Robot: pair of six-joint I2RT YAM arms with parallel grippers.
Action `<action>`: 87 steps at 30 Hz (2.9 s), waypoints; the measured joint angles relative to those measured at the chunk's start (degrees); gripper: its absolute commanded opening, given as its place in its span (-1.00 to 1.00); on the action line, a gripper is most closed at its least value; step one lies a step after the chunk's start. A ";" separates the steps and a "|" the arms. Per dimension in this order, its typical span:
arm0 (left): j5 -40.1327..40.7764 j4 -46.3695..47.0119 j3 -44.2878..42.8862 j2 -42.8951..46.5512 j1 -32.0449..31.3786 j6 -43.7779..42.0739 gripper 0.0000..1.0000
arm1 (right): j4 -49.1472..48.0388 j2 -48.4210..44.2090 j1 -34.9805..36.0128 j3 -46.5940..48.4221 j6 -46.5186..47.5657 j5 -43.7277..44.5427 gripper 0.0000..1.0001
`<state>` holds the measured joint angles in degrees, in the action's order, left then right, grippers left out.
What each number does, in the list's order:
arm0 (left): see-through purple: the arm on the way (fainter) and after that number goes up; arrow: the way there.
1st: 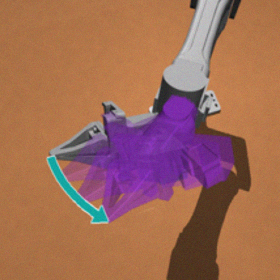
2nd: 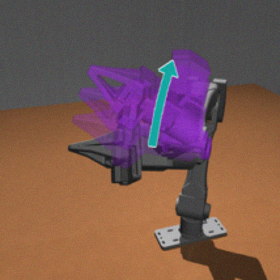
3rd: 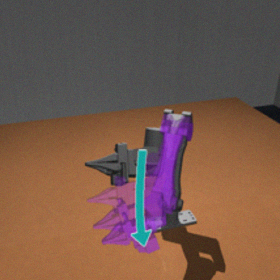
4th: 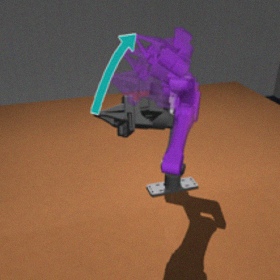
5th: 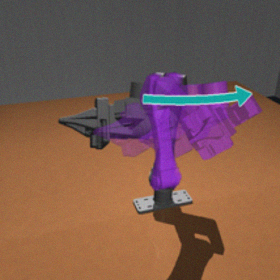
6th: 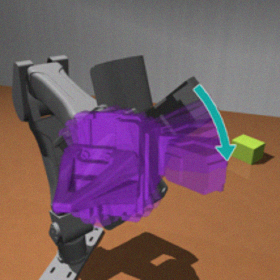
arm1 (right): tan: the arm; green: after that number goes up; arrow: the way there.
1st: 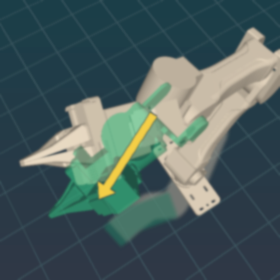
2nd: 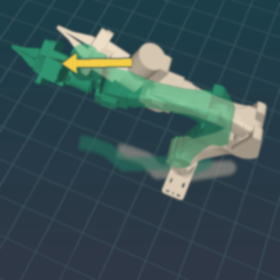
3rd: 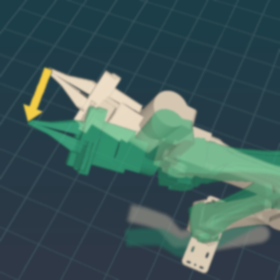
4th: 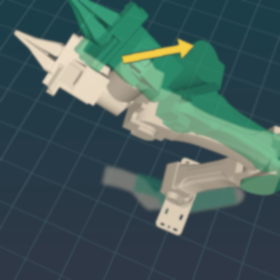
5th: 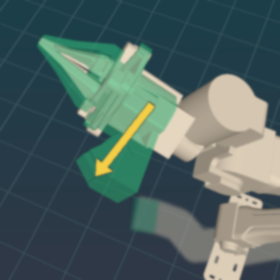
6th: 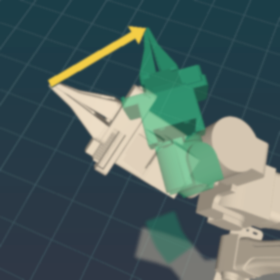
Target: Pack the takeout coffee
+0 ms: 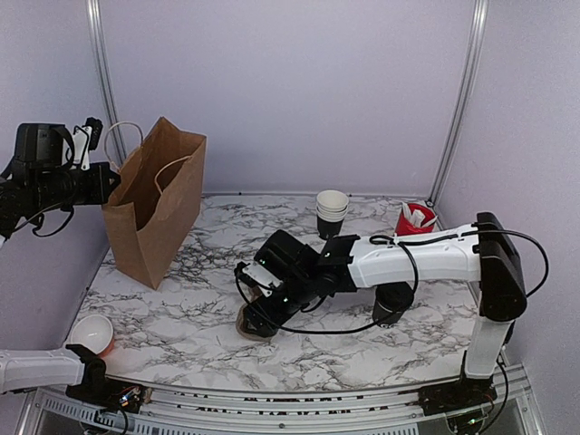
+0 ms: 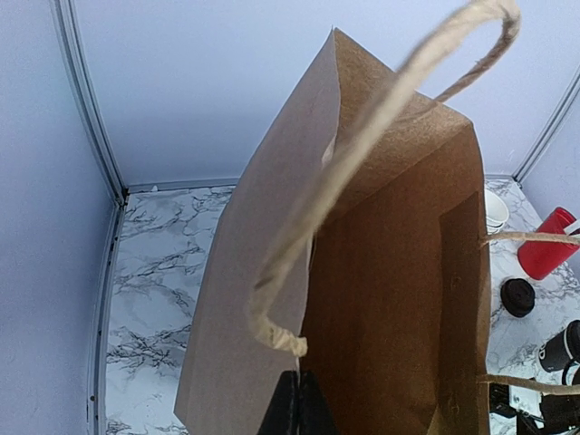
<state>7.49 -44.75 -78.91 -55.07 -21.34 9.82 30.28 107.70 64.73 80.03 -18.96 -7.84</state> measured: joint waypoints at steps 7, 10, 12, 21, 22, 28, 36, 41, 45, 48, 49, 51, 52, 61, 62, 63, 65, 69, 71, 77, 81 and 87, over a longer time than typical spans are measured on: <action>-0.50 0.74 0.85 -0.15 0.00 -0.02 -1.00 | 0.48 0.72 -1.40 3.87 5.77 2.99 0.69; -0.98 0.83 1.18 -0.31 0.00 0.00 -1.00 | 1.77 1.60 -3.06 5.81 11.41 4.44 0.69; -1.09 0.87 1.31 -0.42 0.00 0.00 -1.00 | 1.92 2.91 -3.96 7.98 16.06 5.03 0.69; -1.51 1.18 1.31 -0.42 0.00 -0.07 -1.00 | 3.78 10.32 -4.68 13.14 27.80 5.14 0.64; -1.57 1.18 1.31 -0.44 0.00 -0.09 -1.00 | 3.93 11.06 -4.72 13.20 28.68 5.01 0.64; -2.08 1.16 1.31 -0.55 0.00 -0.66 -1.00 | 6.34 14.88 -5.31 16.00 32.02 4.04 0.60; -2.10 1.16 1.31 -0.87 0.00 -1.62 -1.00 | 8.68 17.33 -6.10 19.56 34.69 3.85 0.56; -2.08 1.16 1.31 -0.90 0.00 -2.14 -1.00 | 11.10 18.60 -6.12 20.11 35.54 3.06 0.53; -2.08 1.14 1.31 -0.98 0.00 -2.58 -1.00 | 12.17 19.74 -6.12 21.09 35.58 2.71 0.45; -2.08 1.14 1.31 -1.20 0.00 -2.86 -1.00 | 12.68 19.76 -6.08 21.16 35.58 2.47 0.37; -2.10 1.11 1.31 -1.38 0.00 -3.04 -1.00 | 12.87 19.76 -5.97 21.22 35.58 2.32 0.33; -2.10 1.11 1.31 -1.53 0.00 -3.23 -1.00 | 13.16 19.78 -5.75 21.38 35.56 2.27 0.26; -2.14 1.11 1.31 -1.64 0.00 -3.39 -1.00 | 13.27 19.80 -5.75 21.38 35.52 2.16 0.23; -2.54 1.05 1.31 -2.19 0.00 -4.81 -1.00 | 13.46 19.80 -5.73 21.38 34.91 1.31 0.03; -2.54 1.05 1.31 -2.19 0.00 -4.92 -1.00 | 13.44 19.80 -5.70 21.38 34.77 1.22 0.00; -2.54 1.05 1.31 -2.19 0.00 -4.98 -1.00 | 13.40 19.80 -5.70 21.38 34.62 1.11 -0.03; -2.54 1.05 1.31 -2.19 0.00 -5.16 -1.00 | 13.09 19.80 -5.70 21.38 34.14 0.76 -0.08; -2.54 1.05 1.31 -2.19 0.00 -5.40 -1.00 | 12.02 19.78 -5.70 21.27 33.16 0.31 -0.17; -2.54 1.05 1.31 -2.19 0.00 -5.60 -1.00 | 10.99 19.43 -5.70 20.61 32.44 0.33 -0.19; -2.21 0.90 1.31 -2.19 -0.92 -6.34 -1.00 | 7.67 15.23 -5.70 15.87 29.90 0.42 -0.20; 0.17 0.11 1.20 -2.86 -3.69 -7.08 -1.00 | 6.05 10.60 -5.62 13.33 27.80 1.07 -0.21; 2.67 -0.79 0.61 -5.97 -7.30 -7.50 -1.00 | 2.89 1.73 -5.49 10.36 24.50 2.95 -0.21</action>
<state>10.15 -45.54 -78.30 -61.04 -28.64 2.33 33.17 109.43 59.24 90.39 5.54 -4.89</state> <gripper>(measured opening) 0.007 0.398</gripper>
